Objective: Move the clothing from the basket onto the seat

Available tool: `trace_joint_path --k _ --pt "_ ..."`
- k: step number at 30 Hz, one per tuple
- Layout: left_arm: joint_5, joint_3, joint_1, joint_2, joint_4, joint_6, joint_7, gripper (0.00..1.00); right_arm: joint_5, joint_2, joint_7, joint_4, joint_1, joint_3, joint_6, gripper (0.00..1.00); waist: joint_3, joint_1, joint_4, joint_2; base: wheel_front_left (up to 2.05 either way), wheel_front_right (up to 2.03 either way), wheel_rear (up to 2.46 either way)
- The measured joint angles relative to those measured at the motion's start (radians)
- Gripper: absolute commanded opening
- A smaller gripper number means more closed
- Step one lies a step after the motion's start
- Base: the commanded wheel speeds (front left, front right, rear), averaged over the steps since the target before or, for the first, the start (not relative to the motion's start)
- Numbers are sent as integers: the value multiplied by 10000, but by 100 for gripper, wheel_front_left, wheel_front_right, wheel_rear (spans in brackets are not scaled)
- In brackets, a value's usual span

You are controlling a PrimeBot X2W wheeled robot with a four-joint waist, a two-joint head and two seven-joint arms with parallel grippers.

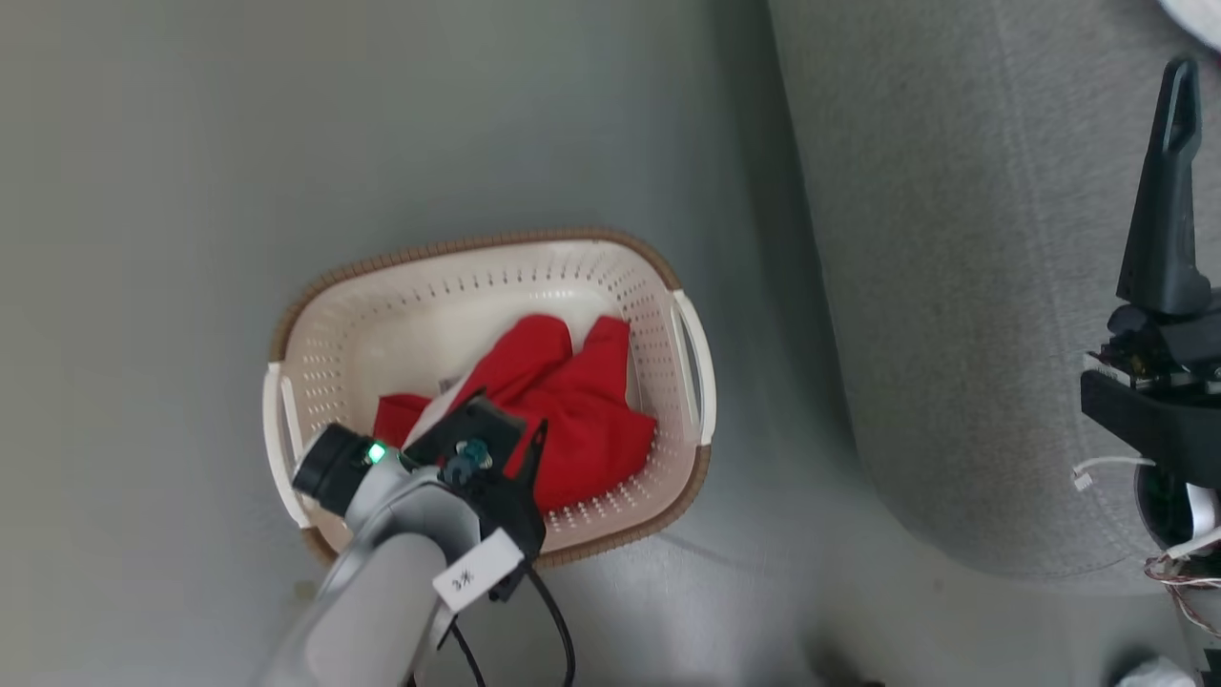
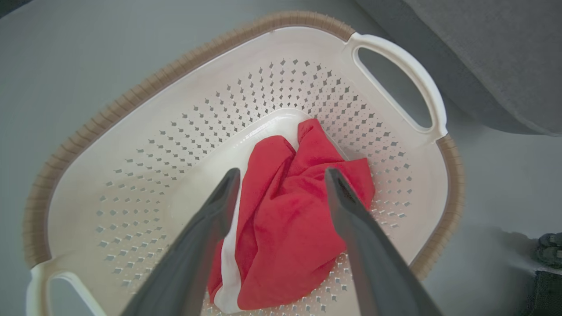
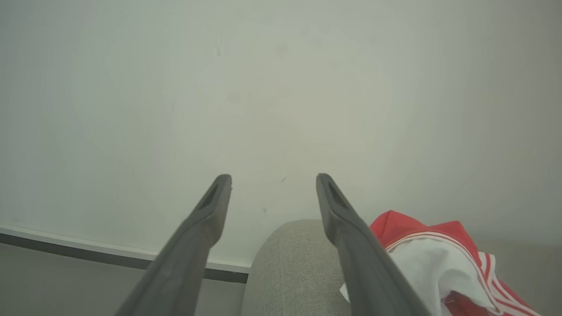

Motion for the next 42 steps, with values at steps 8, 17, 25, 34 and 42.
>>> trace_joint_path --k 8,17,25,34,42 --pt "69 -15 -1010 -40 685 -79 161 100 -61 69 -6 -368 -457 -54 -2 100 1208 -1 -85 0 0 0 0" --pt "188 -132 -1744 -88 1582 -88 107 100 -144 267 -8 -420 -1233 27 -2 100 2514 -1 -168 0 0 0 0" --pt "261 -174 -2188 -90 2274 -86 58 100 -435 364 -8 -713 -1596 360 -2 100 3086 -2 -271 -1 0 0 0" --pt "512 -157 -2876 -100 2721 207 -36 100 -755 435 -10 -1072 -1693 644 0 100 3395 -2 -424 -1 0 0 0" --pt "642 -207 -3307 -107 3231 433 -121 47 -842 458 -10 -1158 -1848 725 0 100 3603 -2 -537 -3 0 0 0"
